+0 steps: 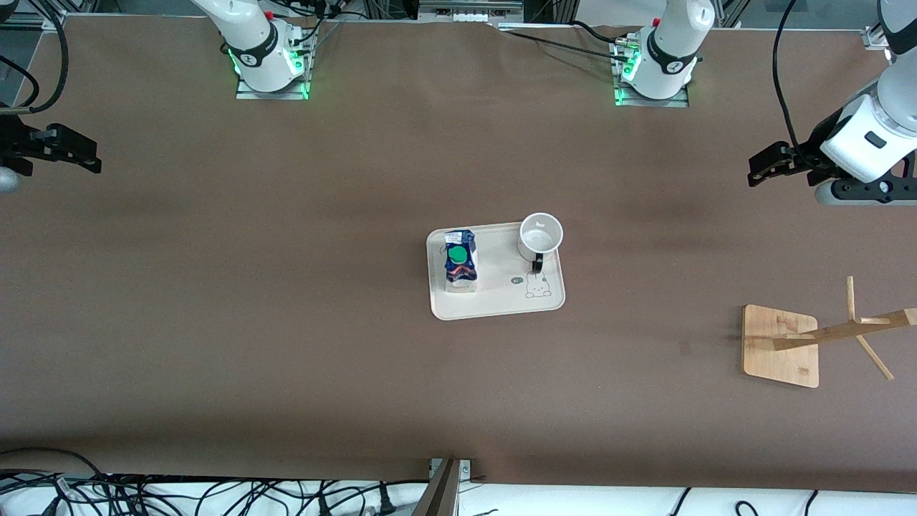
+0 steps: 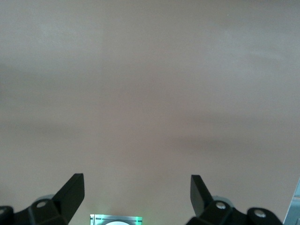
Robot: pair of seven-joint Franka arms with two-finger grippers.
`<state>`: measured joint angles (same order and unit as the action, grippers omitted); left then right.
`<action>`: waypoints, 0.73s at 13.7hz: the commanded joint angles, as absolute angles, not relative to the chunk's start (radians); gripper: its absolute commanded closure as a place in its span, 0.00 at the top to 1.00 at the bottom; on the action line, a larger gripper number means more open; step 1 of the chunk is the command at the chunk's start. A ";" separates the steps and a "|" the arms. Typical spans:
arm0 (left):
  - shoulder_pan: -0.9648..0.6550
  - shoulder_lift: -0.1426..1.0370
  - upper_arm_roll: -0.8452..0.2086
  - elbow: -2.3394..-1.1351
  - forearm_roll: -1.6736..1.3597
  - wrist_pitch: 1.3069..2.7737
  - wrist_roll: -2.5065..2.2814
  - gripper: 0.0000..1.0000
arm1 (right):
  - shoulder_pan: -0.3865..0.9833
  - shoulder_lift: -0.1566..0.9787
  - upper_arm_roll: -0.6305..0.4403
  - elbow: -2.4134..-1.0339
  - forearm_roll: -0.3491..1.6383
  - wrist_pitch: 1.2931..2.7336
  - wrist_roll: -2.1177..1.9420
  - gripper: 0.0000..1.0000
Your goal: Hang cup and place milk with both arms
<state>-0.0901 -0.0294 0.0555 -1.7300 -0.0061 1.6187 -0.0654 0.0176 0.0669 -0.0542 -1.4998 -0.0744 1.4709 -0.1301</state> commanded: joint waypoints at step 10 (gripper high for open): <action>-0.083 -0.040 0.051 -1.743 0.000 1.632 -0.051 1.00 | 0.017 0.104 -0.051 -1.509 0.031 1.512 -0.109 1.00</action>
